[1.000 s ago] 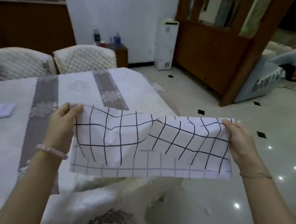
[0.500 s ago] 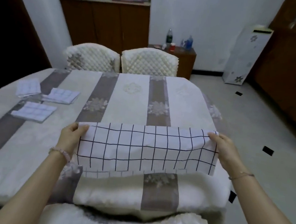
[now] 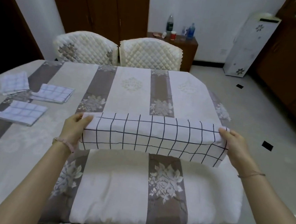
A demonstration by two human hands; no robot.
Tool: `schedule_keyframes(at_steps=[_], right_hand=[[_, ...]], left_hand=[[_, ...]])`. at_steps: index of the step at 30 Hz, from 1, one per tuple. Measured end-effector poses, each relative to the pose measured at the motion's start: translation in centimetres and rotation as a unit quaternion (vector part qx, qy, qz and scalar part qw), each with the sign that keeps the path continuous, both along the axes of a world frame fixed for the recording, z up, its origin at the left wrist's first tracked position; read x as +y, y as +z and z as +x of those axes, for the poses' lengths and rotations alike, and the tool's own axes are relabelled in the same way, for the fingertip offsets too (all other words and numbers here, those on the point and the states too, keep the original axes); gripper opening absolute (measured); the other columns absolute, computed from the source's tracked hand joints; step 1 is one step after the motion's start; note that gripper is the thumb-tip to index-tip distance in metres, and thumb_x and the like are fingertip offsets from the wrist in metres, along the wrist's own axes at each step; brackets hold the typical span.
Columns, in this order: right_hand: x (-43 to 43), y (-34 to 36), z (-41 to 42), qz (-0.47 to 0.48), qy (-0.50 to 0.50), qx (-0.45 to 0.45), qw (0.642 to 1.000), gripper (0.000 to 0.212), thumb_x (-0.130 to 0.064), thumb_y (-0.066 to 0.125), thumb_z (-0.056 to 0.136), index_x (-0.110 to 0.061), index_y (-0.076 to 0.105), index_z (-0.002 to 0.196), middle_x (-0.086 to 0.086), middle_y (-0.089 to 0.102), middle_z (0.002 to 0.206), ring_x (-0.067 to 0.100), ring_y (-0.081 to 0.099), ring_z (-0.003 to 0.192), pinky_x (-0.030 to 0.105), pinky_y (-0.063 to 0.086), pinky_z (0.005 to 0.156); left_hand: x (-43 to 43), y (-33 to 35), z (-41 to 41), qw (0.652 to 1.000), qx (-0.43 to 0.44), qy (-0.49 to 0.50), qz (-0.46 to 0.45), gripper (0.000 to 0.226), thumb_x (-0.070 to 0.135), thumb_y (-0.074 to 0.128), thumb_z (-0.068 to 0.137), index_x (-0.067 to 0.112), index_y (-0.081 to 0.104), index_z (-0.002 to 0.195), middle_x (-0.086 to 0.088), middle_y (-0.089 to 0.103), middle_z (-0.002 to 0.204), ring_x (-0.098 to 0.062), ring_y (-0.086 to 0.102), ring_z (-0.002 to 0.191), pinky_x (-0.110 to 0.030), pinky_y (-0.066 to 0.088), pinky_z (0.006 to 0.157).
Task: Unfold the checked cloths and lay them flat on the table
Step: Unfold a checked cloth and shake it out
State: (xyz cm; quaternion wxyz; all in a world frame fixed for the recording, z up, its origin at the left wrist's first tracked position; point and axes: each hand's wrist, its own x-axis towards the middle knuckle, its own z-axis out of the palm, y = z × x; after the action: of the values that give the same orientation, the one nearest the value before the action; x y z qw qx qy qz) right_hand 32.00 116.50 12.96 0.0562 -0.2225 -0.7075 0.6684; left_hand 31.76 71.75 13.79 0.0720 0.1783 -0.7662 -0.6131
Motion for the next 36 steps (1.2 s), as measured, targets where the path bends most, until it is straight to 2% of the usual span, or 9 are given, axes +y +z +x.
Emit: schedule_keyframes(at_steps=[6,12,16,18,20,22,27,31,36], right_hand=[[-1.0,-4.8,3.5,0.05,0.017,-0.092,0.994,0.015,-0.015,0.06,0.089,-0.002,0.064,0.094,0.013,0.062,0.088,0.024,0.055,0.088,0.032,0.043,0.072],[-1.1,-8.3,4.6,0.092,0.026,-0.165,0.982,0.042,-0.015,0.061,0.089,0.018,0.055,0.115,0.028,0.059,0.123,0.038,0.055,0.114,0.044,0.039,0.102],[-1.6,-8.6,5.2,0.086,0.031,-0.199,0.976,0.035,-0.018,0.059,0.09,0.008,0.06,0.113,0.012,0.063,0.107,0.028,0.057,0.094,0.029,0.043,0.084],[-1.4,-8.9,5.5,0.069,0.03,-0.218,0.973,0.037,-0.023,0.06,0.09,0.002,0.06,0.117,0.011,0.067,0.098,0.02,0.057,0.076,0.018,0.047,0.06],[-1.4,-8.7,6.0,0.072,0.035,-0.228,0.97,0.035,-0.019,0.059,0.09,0.001,0.06,0.118,0.003,0.06,0.076,0.012,0.049,0.06,0.009,0.038,0.037],[-1.2,-8.5,6.7,0.086,0.039,-0.224,0.97,0.027,-0.01,0.059,0.09,0.002,0.058,0.114,0.0,0.054,0.071,0.011,0.046,0.057,0.008,0.036,0.034],[-0.8,-8.6,8.0,0.113,0.043,-0.191,0.974,0.03,-0.007,0.059,0.089,0.0,0.055,0.117,0.01,0.054,0.099,0.019,0.049,0.076,0.025,0.04,0.064],[-0.7,-8.8,8.6,0.139,0.063,-0.178,0.972,0.01,-0.007,0.06,0.089,-0.005,0.059,0.099,0.014,0.063,0.1,0.02,0.055,0.079,0.025,0.044,0.07],[-0.7,-10.2,8.4,0.203,0.049,-0.195,0.958,0.037,-0.016,0.063,0.087,-0.001,0.056,0.121,0.016,0.062,0.112,0.029,0.056,0.101,0.038,0.045,0.088]], left_hand=[[-1.3,-6.7,3.1,0.994,-0.105,-0.022,-0.021,0.014,0.016,0.062,0.089,0.003,0.063,0.092,-0.01,0.06,0.087,-0.02,0.052,0.083,-0.032,0.042,0.075],[-1.5,-10.8,5.4,0.98,-0.198,-0.031,-0.011,0.02,0.017,0.062,0.09,-0.001,0.064,0.098,-0.016,0.065,0.093,-0.027,0.059,0.089,-0.041,0.048,0.085],[-1.3,-12.0,5.8,0.974,-0.223,0.007,0.029,0.008,0.014,0.063,0.089,0.01,0.064,0.082,-0.014,0.067,0.085,-0.029,0.062,0.083,-0.038,0.052,0.079],[-0.9,-12.1,6.0,0.976,-0.214,0.03,0.026,0.012,0.011,0.063,0.088,0.01,0.062,0.076,-0.009,0.063,0.077,-0.027,0.059,0.082,-0.031,0.048,0.073],[-0.6,-12.1,6.3,0.976,-0.211,0.042,0.022,0.012,0.01,0.063,0.088,0.009,0.062,0.076,-0.01,0.063,0.077,-0.026,0.057,0.081,-0.029,0.047,0.07],[-0.8,-12.1,6.5,0.976,-0.217,0.024,0.017,0.008,0.012,0.062,0.089,0.005,0.064,0.086,-0.017,0.067,0.089,-0.028,0.06,0.084,-0.035,0.049,0.076],[-1.3,-11.7,7.4,0.964,-0.255,-0.052,-0.051,0.036,0.012,0.067,0.085,0.005,0.055,0.118,-0.013,0.06,0.112,-0.031,0.058,0.106,-0.039,0.047,0.086],[-1.4,-11.8,8.8,0.96,-0.256,-0.053,-0.102,0.041,0.004,0.069,0.081,0.005,0.051,0.118,-0.016,0.064,0.1,-0.032,0.062,0.092,-0.036,0.05,0.077],[-0.2,-11.9,9.9,0.953,-0.223,-0.053,-0.198,0.045,0.003,0.068,0.081,0.005,0.051,0.123,-0.013,0.059,0.099,-0.036,0.059,0.1,-0.04,0.047,0.084]])
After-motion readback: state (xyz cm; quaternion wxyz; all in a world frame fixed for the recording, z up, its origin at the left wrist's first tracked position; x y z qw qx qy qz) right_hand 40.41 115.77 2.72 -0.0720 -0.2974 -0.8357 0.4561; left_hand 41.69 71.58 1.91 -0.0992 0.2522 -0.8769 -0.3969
